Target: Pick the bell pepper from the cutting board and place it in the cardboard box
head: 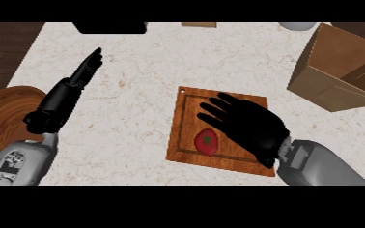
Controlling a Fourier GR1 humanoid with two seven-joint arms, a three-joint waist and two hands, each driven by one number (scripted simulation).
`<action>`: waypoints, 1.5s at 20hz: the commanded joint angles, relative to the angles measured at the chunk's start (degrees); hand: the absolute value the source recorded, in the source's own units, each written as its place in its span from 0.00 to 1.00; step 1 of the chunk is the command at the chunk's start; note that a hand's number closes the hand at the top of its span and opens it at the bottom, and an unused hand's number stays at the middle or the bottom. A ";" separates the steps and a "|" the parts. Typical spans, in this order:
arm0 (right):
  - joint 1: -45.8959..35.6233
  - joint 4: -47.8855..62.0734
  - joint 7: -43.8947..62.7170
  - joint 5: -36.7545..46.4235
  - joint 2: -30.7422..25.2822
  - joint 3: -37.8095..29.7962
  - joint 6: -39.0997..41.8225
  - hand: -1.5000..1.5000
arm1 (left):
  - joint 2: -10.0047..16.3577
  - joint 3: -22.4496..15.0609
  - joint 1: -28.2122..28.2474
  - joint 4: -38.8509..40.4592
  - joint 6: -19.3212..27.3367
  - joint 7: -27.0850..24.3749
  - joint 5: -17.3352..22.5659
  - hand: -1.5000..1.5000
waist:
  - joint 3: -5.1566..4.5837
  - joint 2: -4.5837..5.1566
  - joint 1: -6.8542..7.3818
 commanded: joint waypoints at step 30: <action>0.64 28.36 -12.94 25.74 13.57 -7.28 -15.29 0.00 | -8.02 7.60 2.69 -0.57 -7.48 -1.43 -9.74 0.50 | 0.00 0.03 0.04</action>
